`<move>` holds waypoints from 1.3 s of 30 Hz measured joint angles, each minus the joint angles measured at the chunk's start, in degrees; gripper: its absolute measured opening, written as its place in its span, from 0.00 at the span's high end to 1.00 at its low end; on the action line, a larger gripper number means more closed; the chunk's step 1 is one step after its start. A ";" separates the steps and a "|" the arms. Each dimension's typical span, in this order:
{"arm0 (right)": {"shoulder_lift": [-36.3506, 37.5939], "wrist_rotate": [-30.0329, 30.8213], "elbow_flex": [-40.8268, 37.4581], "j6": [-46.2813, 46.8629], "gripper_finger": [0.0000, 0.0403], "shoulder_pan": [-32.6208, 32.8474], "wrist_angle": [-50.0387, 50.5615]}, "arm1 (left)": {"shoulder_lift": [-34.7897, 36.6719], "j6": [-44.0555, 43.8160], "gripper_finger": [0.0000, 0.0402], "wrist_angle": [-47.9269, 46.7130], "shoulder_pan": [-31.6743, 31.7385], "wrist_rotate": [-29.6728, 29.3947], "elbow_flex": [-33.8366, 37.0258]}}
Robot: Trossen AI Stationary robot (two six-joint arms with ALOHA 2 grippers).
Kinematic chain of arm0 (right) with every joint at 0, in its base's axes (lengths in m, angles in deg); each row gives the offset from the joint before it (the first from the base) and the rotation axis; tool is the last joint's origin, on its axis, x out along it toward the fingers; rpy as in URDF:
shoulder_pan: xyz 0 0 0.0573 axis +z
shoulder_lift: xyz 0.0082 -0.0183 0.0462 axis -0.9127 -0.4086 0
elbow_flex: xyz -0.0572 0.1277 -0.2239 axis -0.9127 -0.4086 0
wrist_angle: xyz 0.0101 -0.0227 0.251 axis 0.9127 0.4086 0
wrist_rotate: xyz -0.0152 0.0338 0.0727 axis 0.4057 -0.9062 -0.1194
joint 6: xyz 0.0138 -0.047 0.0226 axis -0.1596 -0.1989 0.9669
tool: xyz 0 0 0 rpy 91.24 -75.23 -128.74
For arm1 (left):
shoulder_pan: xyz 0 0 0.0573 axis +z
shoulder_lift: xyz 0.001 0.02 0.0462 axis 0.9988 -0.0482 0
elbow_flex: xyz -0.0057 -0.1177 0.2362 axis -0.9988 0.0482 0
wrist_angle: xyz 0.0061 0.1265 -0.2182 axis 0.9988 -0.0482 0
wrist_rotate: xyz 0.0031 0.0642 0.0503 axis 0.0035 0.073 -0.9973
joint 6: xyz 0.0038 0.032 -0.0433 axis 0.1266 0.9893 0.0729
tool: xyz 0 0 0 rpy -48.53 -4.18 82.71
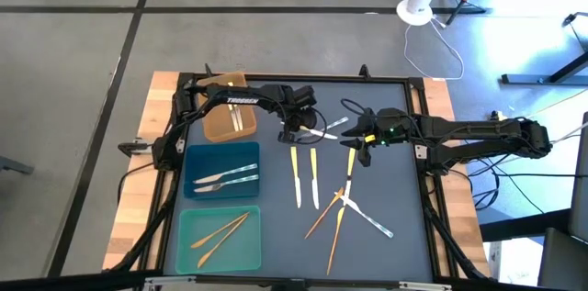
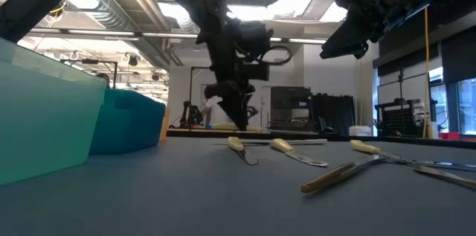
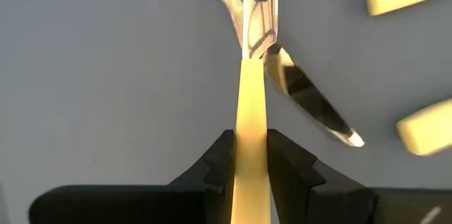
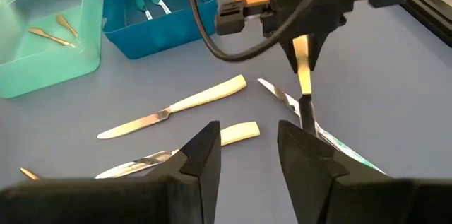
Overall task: Sort silverware by color (type)
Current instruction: Put the yellow knife into the orange bin
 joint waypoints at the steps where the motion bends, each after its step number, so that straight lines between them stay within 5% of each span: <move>1: -0.01 0.00 0.00 0.00 0.68 0.00 0.02 | 0.00 0.00 0.85 -0.47 -0.12 0.00 -0.82; 19: 0.01 0.00 0.00 -0.01 0.68 -0.02 0.00 | 0.33 0.28 0.86 -11.98 -1.10 -3.33 -10.80; 39: 0.01 0.00 0.00 -0.01 0.68 -0.04 0.06 | 4.09 2.86 0.86 -26.67 -1.36 -8.41 -11.20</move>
